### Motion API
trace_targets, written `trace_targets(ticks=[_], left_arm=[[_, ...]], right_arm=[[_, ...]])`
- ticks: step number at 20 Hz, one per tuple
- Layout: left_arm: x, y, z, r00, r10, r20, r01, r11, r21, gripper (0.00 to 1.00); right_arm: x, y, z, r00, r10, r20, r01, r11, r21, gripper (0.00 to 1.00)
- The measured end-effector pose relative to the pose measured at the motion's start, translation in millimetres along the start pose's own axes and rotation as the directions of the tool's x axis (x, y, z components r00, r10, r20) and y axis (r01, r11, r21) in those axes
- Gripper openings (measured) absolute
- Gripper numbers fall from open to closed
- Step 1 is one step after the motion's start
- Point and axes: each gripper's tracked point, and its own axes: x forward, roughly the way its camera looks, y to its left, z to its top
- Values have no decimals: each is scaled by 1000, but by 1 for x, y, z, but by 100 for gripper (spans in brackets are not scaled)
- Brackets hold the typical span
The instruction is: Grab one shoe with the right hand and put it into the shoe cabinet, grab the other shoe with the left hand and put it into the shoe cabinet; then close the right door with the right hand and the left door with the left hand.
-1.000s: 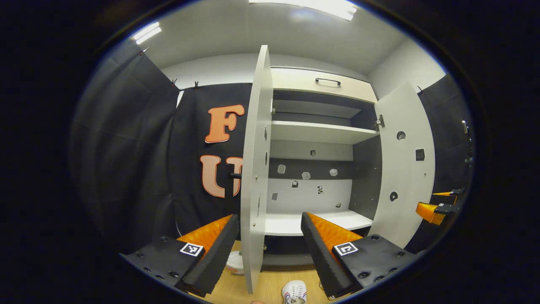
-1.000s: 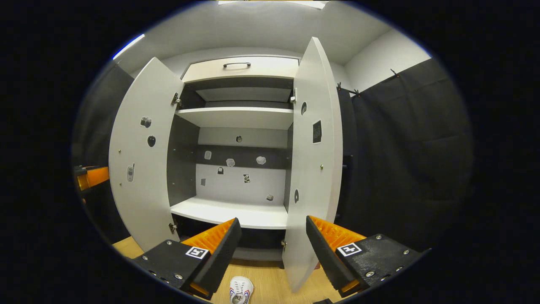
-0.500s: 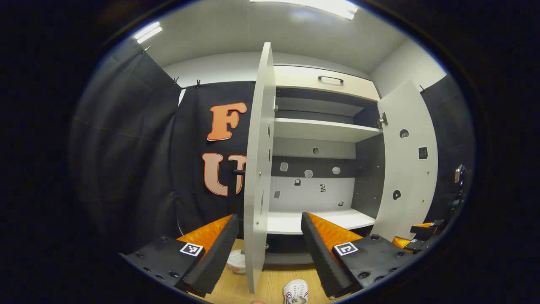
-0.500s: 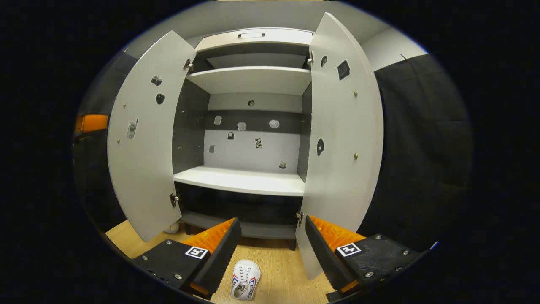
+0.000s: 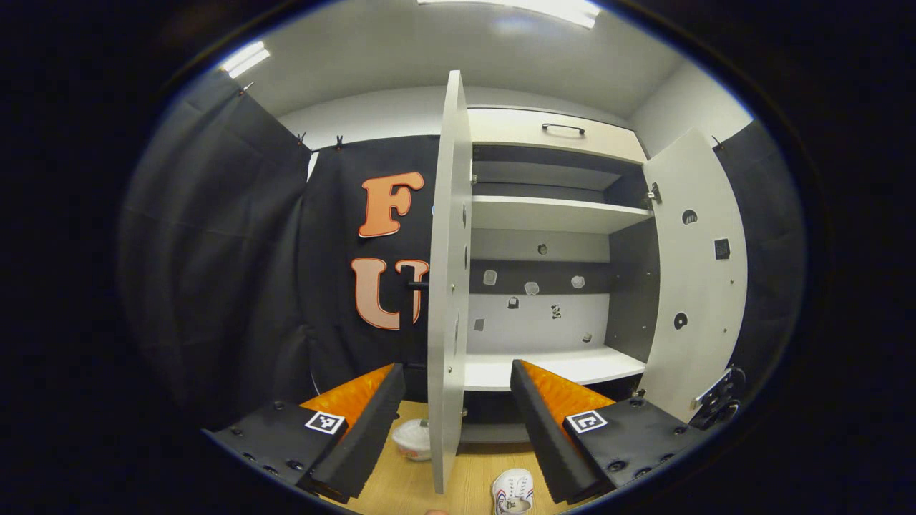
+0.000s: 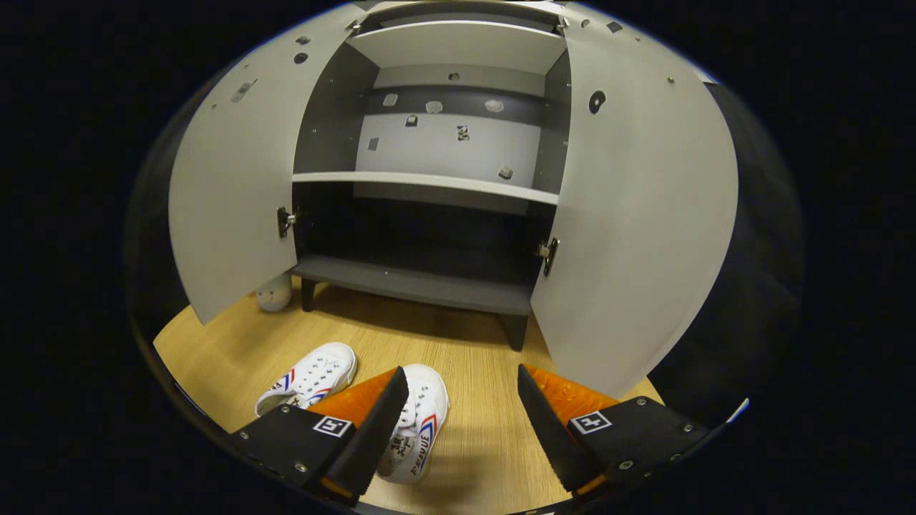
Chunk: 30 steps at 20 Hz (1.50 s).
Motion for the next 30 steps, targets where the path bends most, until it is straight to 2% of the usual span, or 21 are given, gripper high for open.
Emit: trace_targets(ticks=[3, 4, 6, 11, 13, 14, 17, 19, 20, 21, 22, 23, 24, 26, 29, 30], left_arm=[[-4, 8, -1, 1000, 19, -10, -19, 1000, 4, 96], [-5, 11, -3, 1000, 24, -12, -24, 1000, 6, 99], [-6, 15, -7, 999, 32, -27, -32, 999, 7, 96], [-9, 18, -14, 998, 42, -55, -41, 999, 17, 97], [-10, 18, -16, 997, 43, -63, -42, 999, 25, 97], [-10, 19, -18, 997, 44, -66, -42, 999, 26, 94], [-11, 21, -20, 996, 51, -75, -50, 999, 15, 96], [-10, 21, -22, 995, 53, -80, -53, 999, 7, 94], [-11, 22, -23, 995, 54, -83, -53, 999, 9, 94], [-11, 22, -24, 995, 54, -86, -53, 999, 13, 99], [-11, 22, -25, 995, 54, -88, -53, 998, 18, 96], [-11, 22, -25, 994, 54, -91, -52, 998, 20, 96], [-12, 22, -26, 994, 53, -93, -51, 998, 21, 94], [-12, 23, -28, 994, 51, -99, -49, 999, 21, 96], [-12, 22, -30, 993, 47, -107, -45, 999, 16, 96], [-12, 22, -30, 993, 46, -109, -44, 999, 18, 99]], right_arm=[[17, 7, -36, 997, 8, -77, -6, 1000, 31, 95], [22, 8, -46, 995, 11, -100, -8, 1000, 28, 95], [31, 11, -62, 990, 18, -138, -13, 999, 40, 95], [52, 14, -101, 971, 23, -239, -4, 997, 77, 95], [57, 16, -109, 964, 32, -266, -7, 995, 97, 95], [58, 16, -112, 961, 33, -275, -5, 995, 102, 95], [60, 22, -122, 951, 50, -306, -10, 991, 132, 93], [61, 25, -127, 942, 62, -329, -6, 986, 168, 86], [61, 29, -129, 936, 78, -343, -9, 980, 200, 79], [63, 31, -131, 931, 89, -355, -9, 975, 221, 74], [64, 33, -134, 925, 97, -366, -13, 974, 226, 65], [64, 37, -134, 924, 110, -366, -24, 972, 232, 61], [65, 40, -132, 925, 118, -362, -33, 972, 233, 52], [65, 39, -132, 925, 98, -368, -23, 979, 204, 32], [64, 32, -126, 926, 74, -371, 3, 979, 202, 16], [63, 30, -123, 924, 66, -376, 12, 979, 203, 7]])
